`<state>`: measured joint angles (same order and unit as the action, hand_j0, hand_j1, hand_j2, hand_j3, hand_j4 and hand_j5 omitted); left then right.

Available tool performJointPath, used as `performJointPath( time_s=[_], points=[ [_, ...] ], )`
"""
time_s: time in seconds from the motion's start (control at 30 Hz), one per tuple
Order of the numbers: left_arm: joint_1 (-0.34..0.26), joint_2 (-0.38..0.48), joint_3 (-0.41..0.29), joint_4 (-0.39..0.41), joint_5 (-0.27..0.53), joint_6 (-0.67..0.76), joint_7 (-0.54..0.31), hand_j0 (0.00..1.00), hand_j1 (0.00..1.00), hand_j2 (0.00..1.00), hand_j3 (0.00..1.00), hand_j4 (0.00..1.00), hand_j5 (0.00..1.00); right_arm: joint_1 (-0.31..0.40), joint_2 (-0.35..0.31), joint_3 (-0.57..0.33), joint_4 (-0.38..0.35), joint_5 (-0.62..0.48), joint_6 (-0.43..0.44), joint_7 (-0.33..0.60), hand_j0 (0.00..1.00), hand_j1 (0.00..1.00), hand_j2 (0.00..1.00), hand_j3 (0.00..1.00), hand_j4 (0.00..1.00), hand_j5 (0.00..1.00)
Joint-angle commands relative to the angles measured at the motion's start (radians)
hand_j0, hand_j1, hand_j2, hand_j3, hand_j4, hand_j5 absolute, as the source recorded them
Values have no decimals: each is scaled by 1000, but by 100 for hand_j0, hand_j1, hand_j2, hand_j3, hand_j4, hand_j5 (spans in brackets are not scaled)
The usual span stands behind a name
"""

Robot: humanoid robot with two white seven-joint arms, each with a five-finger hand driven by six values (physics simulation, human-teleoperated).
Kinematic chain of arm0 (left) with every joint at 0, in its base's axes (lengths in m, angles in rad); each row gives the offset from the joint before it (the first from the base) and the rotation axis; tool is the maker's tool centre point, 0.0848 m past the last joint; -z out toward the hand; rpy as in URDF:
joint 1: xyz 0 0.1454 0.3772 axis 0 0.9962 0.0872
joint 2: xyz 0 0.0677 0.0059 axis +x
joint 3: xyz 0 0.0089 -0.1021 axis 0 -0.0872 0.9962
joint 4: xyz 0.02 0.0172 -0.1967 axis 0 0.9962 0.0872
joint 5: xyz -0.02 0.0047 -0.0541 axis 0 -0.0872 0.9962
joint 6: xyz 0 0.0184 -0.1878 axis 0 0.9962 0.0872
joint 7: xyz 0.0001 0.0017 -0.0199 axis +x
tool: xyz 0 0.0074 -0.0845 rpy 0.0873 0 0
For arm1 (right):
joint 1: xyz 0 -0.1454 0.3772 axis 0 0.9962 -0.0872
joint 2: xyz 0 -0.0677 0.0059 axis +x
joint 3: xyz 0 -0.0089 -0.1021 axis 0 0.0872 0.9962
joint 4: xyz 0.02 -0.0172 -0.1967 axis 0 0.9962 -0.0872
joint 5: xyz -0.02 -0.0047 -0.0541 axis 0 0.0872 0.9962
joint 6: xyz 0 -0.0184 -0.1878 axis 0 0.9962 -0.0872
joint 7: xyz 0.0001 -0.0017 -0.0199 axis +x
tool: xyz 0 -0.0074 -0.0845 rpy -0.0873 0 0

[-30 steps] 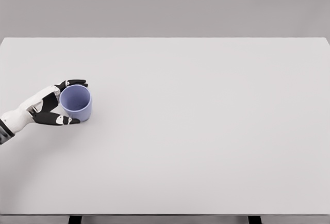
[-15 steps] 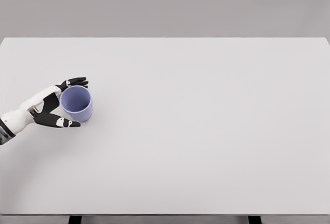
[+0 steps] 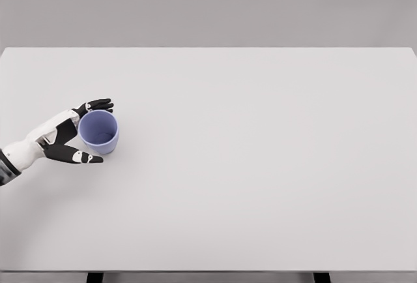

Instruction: Flip the cup with left arm and place it on the table

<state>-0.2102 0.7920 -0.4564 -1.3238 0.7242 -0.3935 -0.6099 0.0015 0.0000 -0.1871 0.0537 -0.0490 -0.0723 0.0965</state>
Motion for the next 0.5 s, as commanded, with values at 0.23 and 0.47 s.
performJointPath(
  time_s=[0.23, 0.47],
  points=[
    [0, 3, 2, -3, 3, -2, -1, 100, 100, 100, 100, 100, 100, 0, 0, 0, 0, 0, 0, 0, 100, 100, 100, 100, 100, 100],
    [0, 1, 7, 0, 0, 1, -1, 100, 100, 100, 100, 100, 100, 0, 0, 0, 0, 0, -1, 0, 100, 100, 100, 100, 100, 100]
  ],
)
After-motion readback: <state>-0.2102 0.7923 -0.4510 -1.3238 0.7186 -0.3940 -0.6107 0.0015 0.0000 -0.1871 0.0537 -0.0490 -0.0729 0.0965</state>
